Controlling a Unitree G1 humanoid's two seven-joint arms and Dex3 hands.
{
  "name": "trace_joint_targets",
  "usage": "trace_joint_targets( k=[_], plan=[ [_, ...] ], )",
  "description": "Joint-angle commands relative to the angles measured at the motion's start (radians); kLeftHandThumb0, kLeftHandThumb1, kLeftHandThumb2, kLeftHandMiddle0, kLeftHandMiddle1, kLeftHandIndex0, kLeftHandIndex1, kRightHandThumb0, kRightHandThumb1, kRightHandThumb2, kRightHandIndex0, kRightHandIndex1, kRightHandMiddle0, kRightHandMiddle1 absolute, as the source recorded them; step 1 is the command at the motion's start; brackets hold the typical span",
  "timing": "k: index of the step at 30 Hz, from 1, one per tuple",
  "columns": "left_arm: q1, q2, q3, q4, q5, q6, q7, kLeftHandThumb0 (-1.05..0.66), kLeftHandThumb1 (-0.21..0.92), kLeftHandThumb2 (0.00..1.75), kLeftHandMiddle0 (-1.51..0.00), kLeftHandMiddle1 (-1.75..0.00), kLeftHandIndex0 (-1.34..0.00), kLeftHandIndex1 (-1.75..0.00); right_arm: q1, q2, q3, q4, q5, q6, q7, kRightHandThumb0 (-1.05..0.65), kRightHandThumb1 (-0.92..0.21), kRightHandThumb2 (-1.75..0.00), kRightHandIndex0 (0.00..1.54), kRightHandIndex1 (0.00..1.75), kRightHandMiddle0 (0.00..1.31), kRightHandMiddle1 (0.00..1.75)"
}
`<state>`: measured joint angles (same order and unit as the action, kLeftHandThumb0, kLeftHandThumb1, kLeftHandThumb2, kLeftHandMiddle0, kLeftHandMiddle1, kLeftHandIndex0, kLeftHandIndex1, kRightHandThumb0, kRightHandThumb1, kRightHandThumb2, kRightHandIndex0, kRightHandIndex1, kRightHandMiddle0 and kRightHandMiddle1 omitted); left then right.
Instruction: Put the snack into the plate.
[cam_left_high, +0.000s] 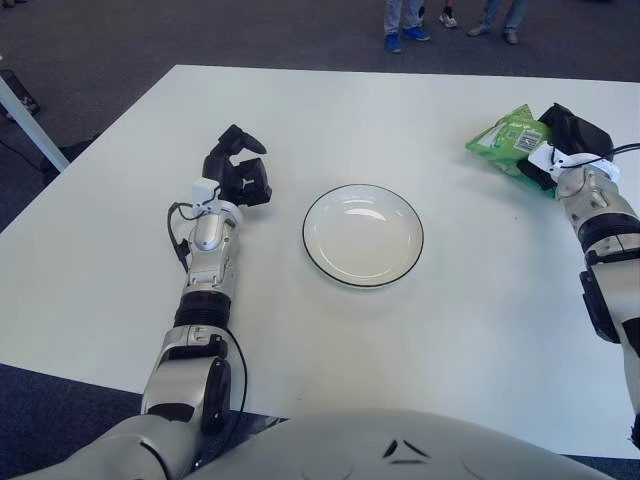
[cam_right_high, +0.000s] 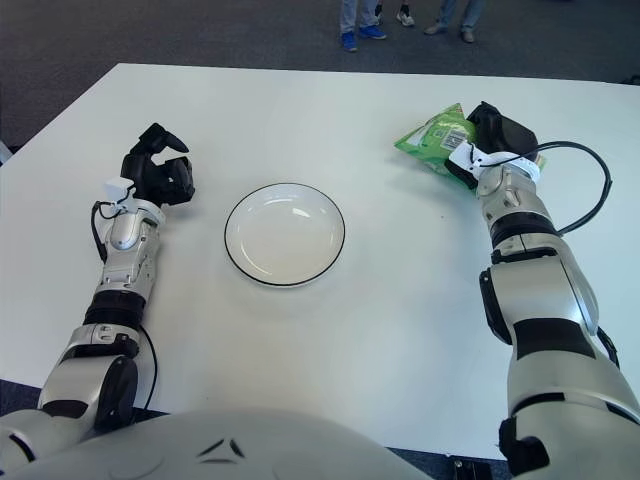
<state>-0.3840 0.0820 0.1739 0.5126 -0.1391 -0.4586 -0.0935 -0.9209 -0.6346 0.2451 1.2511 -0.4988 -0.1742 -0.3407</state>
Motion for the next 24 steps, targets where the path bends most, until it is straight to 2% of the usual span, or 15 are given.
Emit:
trace_joint_targets(
  k=[1,14,24],
  plan=[
    [0.096,-0.028,0.001,0.056,-0.003,-0.007,-0.002,-0.47,0.34,1.29,-1.32,-1.75,-0.6,-1.75,0.023,0.037,-0.019,0.006,0.032,0.02,0.05,0.0,-0.05,-1.55,0.88,1.53,0.59,1.75],
    [0.086,-0.024,0.001,0.072,-0.005,-0.007,-0.004,-0.47,0.33,1.3,-1.33,-1.75,-0.6,-1.75,0.013,0.038,-0.102,-0.062,0.119,0.029,0.103,0.0,-0.06,-1.55,0.87,1.56,0.58,1.75],
    [0.082,-0.024,0.001,0.08,-0.005,-0.01,-0.003,-0.48,0.33,1.3,-1.33,-1.75,-0.6,-1.75,0.041,0.048,-0.194,-0.189,0.224,0.071,0.208,0.0,0.0,-1.61,0.91,1.56,0.62,1.75]
  ],
)
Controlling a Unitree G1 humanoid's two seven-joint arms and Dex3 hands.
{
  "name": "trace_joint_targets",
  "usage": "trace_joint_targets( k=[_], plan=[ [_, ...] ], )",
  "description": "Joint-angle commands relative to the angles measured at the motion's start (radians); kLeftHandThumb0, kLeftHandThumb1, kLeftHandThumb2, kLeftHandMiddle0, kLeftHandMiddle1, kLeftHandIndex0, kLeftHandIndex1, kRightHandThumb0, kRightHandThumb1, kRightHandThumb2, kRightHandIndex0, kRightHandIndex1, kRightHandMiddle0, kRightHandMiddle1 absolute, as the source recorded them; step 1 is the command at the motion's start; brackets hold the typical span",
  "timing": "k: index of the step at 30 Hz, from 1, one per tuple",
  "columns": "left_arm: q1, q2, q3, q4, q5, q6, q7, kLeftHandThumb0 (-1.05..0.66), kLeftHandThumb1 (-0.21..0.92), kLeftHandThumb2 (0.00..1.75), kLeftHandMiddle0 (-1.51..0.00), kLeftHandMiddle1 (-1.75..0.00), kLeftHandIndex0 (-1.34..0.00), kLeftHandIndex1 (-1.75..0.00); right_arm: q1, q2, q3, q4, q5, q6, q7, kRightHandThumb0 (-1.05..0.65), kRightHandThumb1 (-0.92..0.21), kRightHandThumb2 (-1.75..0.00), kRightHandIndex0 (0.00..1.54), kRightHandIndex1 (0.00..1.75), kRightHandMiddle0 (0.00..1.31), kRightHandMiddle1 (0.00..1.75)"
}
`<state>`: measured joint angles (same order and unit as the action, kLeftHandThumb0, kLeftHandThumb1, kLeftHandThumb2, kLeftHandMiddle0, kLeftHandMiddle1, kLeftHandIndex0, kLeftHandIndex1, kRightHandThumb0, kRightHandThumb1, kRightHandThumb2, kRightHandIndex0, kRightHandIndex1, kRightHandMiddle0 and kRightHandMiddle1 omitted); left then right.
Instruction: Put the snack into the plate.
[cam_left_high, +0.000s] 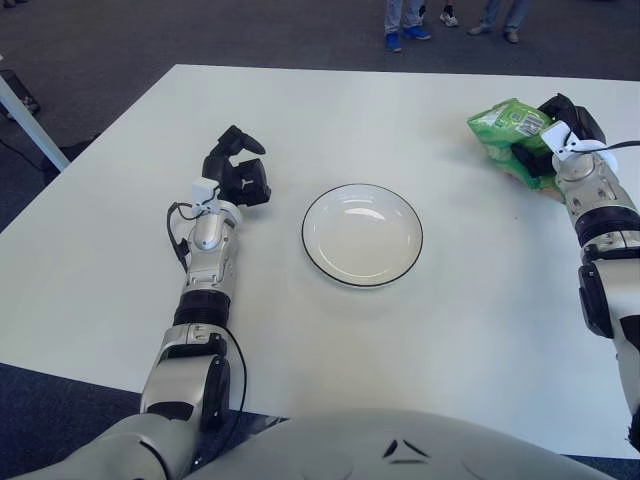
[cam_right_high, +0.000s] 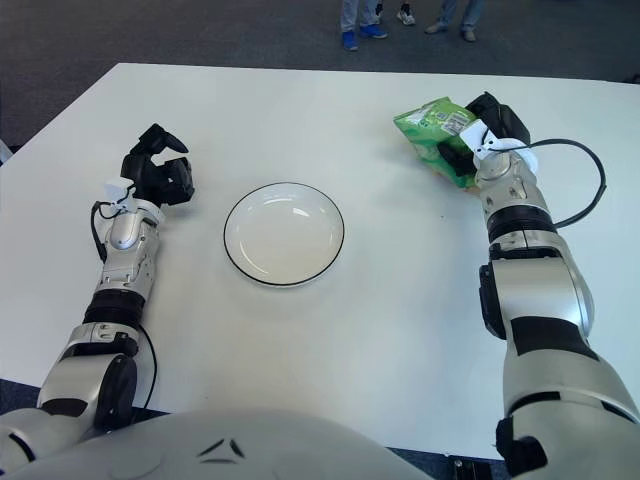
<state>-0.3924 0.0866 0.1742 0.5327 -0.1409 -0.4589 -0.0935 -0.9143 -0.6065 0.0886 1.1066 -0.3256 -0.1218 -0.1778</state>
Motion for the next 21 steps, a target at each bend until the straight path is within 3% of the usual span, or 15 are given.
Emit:
trace_joint_targets(
  k=[1,16,21],
  plan=[
    [0.089,-0.028,0.001,0.063,-0.003,-0.009,-0.003,-0.48,0.33,1.3,-1.33,-1.75,-0.6,-1.75,0.039,0.021,-0.048,-0.059,0.066,0.021,0.058,0.0,0.0,-1.62,0.92,1.56,0.62,1.75],
    [0.084,-0.025,-0.002,0.075,0.007,-0.018,0.002,-0.47,0.34,1.3,-1.32,-1.75,-0.6,-1.75,0.099,0.023,-0.12,-0.242,0.142,-0.004,0.126,0.0,0.01,-1.64,0.91,1.59,0.63,1.75],
    [0.084,-0.026,-0.001,0.075,0.002,-0.011,0.0,-0.47,0.34,1.29,-1.32,-1.75,-0.6,-1.75,0.128,0.035,-0.136,-0.369,0.156,0.047,0.152,0.0,0.01,-1.64,0.91,1.59,0.63,1.75]
  ],
)
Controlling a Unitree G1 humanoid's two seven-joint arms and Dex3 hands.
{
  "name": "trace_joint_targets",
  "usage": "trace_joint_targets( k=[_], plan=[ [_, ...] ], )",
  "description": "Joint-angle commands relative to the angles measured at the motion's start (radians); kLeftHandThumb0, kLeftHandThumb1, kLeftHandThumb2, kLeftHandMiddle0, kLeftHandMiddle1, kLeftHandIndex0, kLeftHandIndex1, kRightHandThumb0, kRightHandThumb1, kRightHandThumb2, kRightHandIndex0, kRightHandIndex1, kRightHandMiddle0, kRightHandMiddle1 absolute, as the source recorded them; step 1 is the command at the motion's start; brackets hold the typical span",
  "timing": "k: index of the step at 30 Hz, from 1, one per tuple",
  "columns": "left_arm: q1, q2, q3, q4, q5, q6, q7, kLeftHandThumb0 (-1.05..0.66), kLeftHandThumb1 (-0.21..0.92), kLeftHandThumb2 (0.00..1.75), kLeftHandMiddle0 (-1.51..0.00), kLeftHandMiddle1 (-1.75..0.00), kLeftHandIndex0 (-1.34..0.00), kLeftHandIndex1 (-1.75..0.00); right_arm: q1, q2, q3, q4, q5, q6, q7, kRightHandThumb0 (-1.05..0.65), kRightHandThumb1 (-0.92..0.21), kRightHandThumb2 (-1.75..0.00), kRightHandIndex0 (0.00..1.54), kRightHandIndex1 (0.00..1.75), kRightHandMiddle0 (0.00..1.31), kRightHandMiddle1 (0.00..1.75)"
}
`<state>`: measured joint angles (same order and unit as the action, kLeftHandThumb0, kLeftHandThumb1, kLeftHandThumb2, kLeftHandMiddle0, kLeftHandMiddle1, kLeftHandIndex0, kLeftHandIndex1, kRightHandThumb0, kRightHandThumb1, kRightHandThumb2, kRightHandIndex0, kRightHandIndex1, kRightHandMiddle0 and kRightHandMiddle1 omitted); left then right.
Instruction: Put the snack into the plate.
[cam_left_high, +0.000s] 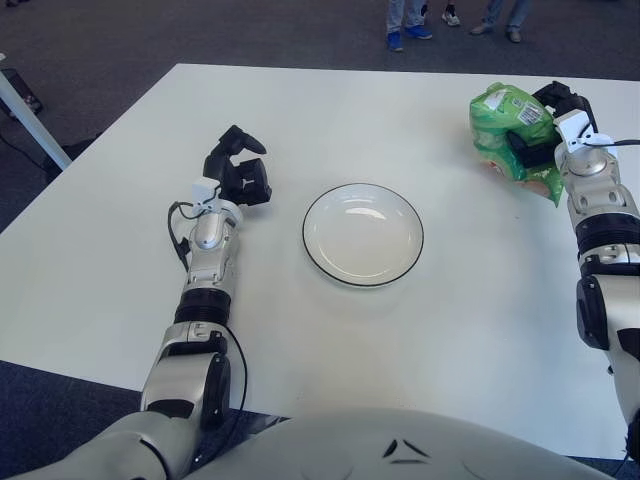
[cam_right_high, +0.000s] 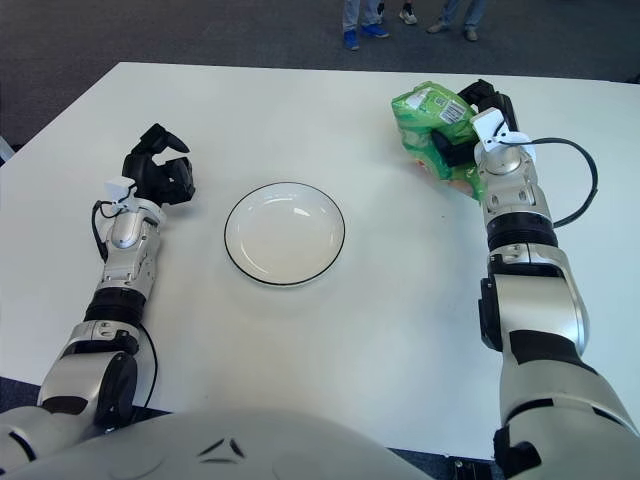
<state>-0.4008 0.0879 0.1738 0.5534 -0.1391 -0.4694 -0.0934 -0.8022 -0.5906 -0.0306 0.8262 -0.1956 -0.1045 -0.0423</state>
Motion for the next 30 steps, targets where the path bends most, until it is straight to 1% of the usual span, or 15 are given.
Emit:
trace_joint_targets(
  k=[1,5,9,13,18,22,25,30],
  plan=[
    [0.092,-0.028,-0.001,0.054,-0.001,0.0,-0.001,-0.47,0.34,1.29,-1.33,-1.75,-0.6,-1.75,0.023,0.022,-0.02,-0.116,0.028,0.042,0.021,0.0,0.01,-1.64,0.91,1.59,0.63,1.75],
    [0.093,-0.029,0.0,0.054,-0.004,0.002,-0.002,-0.47,0.34,1.29,-1.33,-1.75,-0.6,-1.75,0.058,0.036,-0.032,-0.244,0.045,0.103,0.042,0.0,0.01,-1.63,0.91,1.58,0.63,1.75],
    [0.091,-0.03,0.001,0.055,-0.006,0.006,-0.001,-0.47,0.34,1.29,-1.33,-1.75,-0.6,-1.75,0.077,0.056,-0.054,-0.323,0.075,0.145,0.067,0.0,0.0,-1.62,0.92,1.57,0.62,1.75],
    [0.088,-0.029,0.001,0.057,-0.006,0.008,0.0,-0.47,0.34,1.3,-1.33,-1.75,-0.6,-1.75,0.09,0.103,-0.073,-0.464,0.118,0.245,0.08,0.0,0.0,-1.61,0.93,1.54,0.62,1.75],
    [0.088,-0.029,0.0,0.056,-0.005,0.008,0.0,-0.47,0.33,1.3,-1.33,-1.75,-0.6,-1.75,0.115,0.138,-0.094,-0.606,0.162,0.353,0.102,0.0,-0.01,-1.58,0.95,1.46,0.62,1.75],
    [0.088,-0.028,-0.001,0.057,-0.003,0.009,0.0,-0.47,0.33,1.3,-1.33,-1.75,-0.6,-1.75,0.128,0.151,-0.105,-0.669,0.185,0.395,0.123,0.0,-0.01,-1.56,0.96,1.41,0.63,1.75],
    [0.087,-0.028,-0.001,0.059,-0.001,0.008,0.003,-0.47,0.33,1.3,-1.33,-1.75,-0.6,-1.75,0.134,0.154,-0.104,-0.699,0.188,0.408,0.132,0.0,-0.01,-1.55,0.97,1.39,0.64,1.75],
    [0.087,-0.028,-0.002,0.06,0.001,0.008,0.004,-0.48,0.33,1.3,-1.33,-1.75,-0.6,-1.75,0.145,0.154,-0.082,-0.764,0.177,0.425,0.155,0.0,0.0,-1.56,0.98,1.38,0.65,1.75]
  ],
)
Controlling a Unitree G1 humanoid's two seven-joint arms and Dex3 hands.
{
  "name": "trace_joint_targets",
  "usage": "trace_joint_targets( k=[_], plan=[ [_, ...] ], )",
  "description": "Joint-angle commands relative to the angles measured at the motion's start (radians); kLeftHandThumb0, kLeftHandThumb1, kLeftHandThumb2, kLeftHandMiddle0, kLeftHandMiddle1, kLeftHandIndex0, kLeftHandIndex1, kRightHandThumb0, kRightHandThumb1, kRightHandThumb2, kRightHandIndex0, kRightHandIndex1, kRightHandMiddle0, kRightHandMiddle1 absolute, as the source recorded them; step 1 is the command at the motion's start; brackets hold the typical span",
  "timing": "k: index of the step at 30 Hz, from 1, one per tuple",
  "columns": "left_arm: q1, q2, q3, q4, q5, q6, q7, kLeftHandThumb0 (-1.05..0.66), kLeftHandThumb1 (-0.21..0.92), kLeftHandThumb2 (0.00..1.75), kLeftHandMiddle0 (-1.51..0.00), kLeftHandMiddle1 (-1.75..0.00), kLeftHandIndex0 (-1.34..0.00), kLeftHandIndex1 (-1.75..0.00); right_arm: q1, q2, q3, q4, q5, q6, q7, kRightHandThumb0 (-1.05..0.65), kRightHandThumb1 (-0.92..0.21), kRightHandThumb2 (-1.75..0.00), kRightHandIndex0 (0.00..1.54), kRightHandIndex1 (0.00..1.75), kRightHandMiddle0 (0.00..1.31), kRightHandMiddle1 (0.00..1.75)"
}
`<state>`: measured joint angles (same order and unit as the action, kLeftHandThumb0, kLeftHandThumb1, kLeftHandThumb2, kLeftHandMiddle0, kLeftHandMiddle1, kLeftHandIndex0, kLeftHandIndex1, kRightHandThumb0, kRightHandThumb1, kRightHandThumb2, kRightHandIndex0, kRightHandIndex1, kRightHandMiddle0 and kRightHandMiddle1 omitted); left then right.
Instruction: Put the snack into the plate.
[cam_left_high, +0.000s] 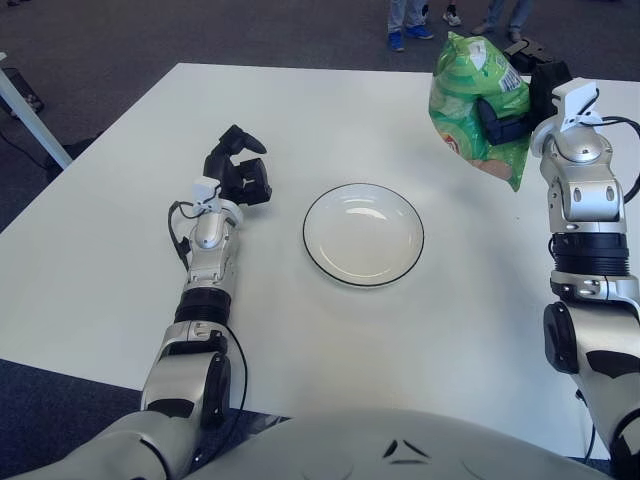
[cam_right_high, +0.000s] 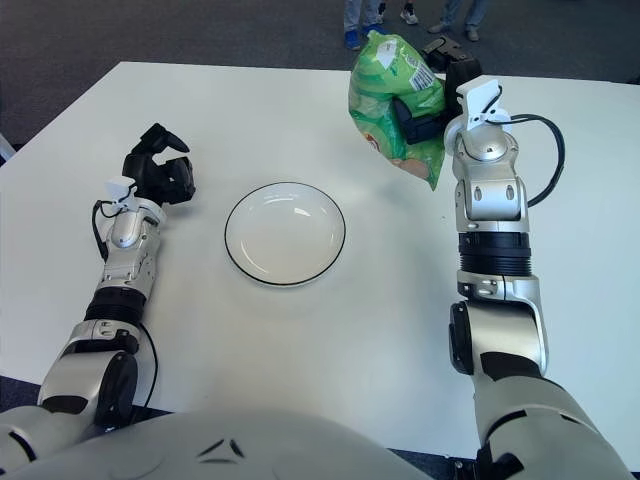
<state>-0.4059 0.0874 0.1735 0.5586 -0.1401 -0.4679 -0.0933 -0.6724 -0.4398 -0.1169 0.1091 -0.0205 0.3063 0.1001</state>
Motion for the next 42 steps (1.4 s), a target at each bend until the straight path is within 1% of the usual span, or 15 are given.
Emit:
trace_joint_targets(
  k=[1,4,11,13,18,21,26,27,28,32,35,42],
  plan=[
    [0.092,-0.028,-0.002,0.055,0.002,0.006,0.003,-0.48,0.33,1.3,-1.33,-1.75,-0.6,-1.75,0.018,0.004,0.008,-0.059,-0.001,0.019,0.016,0.0,0.0,-1.56,0.98,1.38,0.65,1.75],
    [0.091,-0.028,-0.001,0.056,0.001,0.006,0.003,-0.48,0.33,1.3,-1.33,-1.75,-0.61,-1.75,0.03,0.002,0.029,-0.114,-0.015,0.029,0.031,0.0,0.02,-1.57,0.99,1.37,0.66,1.75],
    [0.086,-0.03,0.0,0.066,-0.002,0.0,0.0,-0.48,0.33,1.31,-1.33,-1.75,-0.61,-1.75,0.039,-0.006,0.061,-0.166,-0.032,0.016,0.068,0.0,0.03,-1.6,1.0,1.4,0.66,1.75],
    [0.084,-0.03,0.001,0.071,-0.002,-0.003,0.0,-0.48,0.33,1.31,-1.33,-1.75,-0.61,-1.75,0.04,-0.023,0.084,-0.161,-0.064,-0.026,0.078,0.0,0.03,-1.61,0.99,1.43,0.66,1.75],
    [0.081,-0.03,-0.001,0.08,0.004,-0.011,0.005,-0.48,0.33,1.31,-1.33,-1.75,-0.61,-1.75,0.031,-0.048,0.128,-0.165,-0.126,-0.077,0.101,0.0,0.04,-1.65,0.97,1.51,0.65,1.75],
    [0.08,-0.03,-0.001,0.081,0.007,-0.013,0.008,-0.48,0.33,1.31,-1.33,-1.75,-0.61,-1.75,0.028,-0.052,0.146,-0.172,-0.16,-0.113,0.101,0.0,0.0,-1.63,0.91,1.59,0.62,1.75],
    [0.077,-0.031,-0.002,0.088,0.011,-0.015,0.012,-0.48,0.33,1.31,-1.32,-1.75,-0.61,-1.75,0.024,-0.039,0.16,-0.172,-0.19,-0.155,0.093,0.0,-0.05,-1.6,0.83,1.68,0.58,1.75],
    [0.075,-0.032,-0.002,0.089,0.012,-0.013,0.016,-0.48,0.33,1.3,-1.32,-1.75,-0.6,-1.75,0.02,-0.035,0.165,-0.172,-0.192,-0.163,0.098,0.0,-0.05,-1.62,0.82,1.71,0.58,1.75],
    [0.074,-0.032,-0.002,0.09,0.012,-0.012,0.018,-0.48,0.33,1.3,-1.32,-1.75,-0.61,-1.75,0.017,-0.033,0.168,-0.171,-0.194,-0.168,0.101,0.0,-0.01,-1.66,0.84,1.72,0.62,1.75],
    [0.073,-0.033,-0.002,0.093,0.015,-0.013,0.022,-0.48,0.33,1.31,-1.32,-1.75,-0.61,-1.75,0.006,-0.021,0.182,-0.181,-0.205,-0.182,0.109,0.0,0.05,-1.73,0.87,1.74,0.67,1.74],
    [0.072,-0.034,-0.004,0.095,0.018,-0.015,0.025,-0.48,0.33,1.31,-1.32,-1.75,-0.61,-1.75,0.002,-0.018,0.196,-0.191,-0.214,-0.202,0.118,0.0,0.04,-1.73,0.87,1.74,0.66,1.74],
    [0.07,-0.04,-0.005,0.102,0.017,-0.026,0.026,-0.48,0.33,1.31,-1.32,-1.75,-0.61,-1.75,-0.004,-0.006,0.213,-0.213,-0.187,-0.195,0.183,0.0,0.02,-1.7,0.85,1.73,0.64,1.75]
  ],
)
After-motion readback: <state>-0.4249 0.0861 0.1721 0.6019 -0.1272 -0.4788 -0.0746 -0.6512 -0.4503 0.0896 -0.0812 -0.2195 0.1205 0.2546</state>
